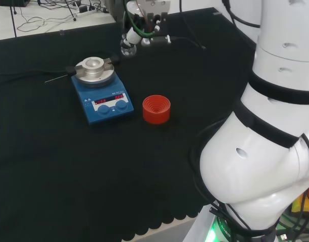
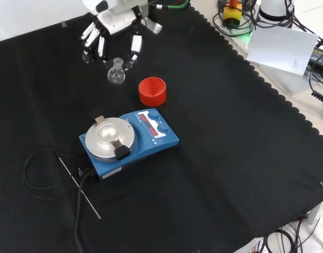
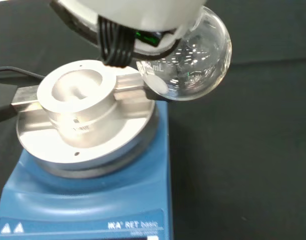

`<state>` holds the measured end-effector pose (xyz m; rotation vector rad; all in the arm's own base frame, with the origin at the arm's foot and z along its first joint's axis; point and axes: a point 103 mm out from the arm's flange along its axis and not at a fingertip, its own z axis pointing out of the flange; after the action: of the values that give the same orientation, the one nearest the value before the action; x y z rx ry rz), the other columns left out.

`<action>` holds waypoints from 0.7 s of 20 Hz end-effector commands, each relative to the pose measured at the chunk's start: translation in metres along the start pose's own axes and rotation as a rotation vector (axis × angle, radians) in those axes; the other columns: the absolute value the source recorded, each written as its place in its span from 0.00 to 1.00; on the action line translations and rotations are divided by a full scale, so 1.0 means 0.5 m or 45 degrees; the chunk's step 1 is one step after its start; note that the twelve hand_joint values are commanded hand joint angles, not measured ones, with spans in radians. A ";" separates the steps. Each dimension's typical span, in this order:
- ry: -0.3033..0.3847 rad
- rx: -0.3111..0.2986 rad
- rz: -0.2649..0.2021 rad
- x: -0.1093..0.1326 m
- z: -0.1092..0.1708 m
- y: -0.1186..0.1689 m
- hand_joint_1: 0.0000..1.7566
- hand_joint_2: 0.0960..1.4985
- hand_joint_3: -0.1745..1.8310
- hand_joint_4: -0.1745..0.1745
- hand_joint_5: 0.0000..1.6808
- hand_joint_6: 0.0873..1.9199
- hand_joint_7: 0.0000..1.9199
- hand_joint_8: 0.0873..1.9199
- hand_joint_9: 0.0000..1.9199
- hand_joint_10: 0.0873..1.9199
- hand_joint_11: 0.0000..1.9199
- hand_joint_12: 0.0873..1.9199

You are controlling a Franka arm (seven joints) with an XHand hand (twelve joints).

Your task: Place the round-bottom flask on the heater.

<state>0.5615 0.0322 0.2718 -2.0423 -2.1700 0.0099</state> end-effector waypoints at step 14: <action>-0.047 0.160 -0.211 0.144 0.059 0.179 0.65 0.40 0.45 0.50 0.70 0.43 0.19 0.32 0.34 0.28 0.21 0.68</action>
<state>0.6330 0.0910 0.2573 -1.8874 -2.2683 0.0946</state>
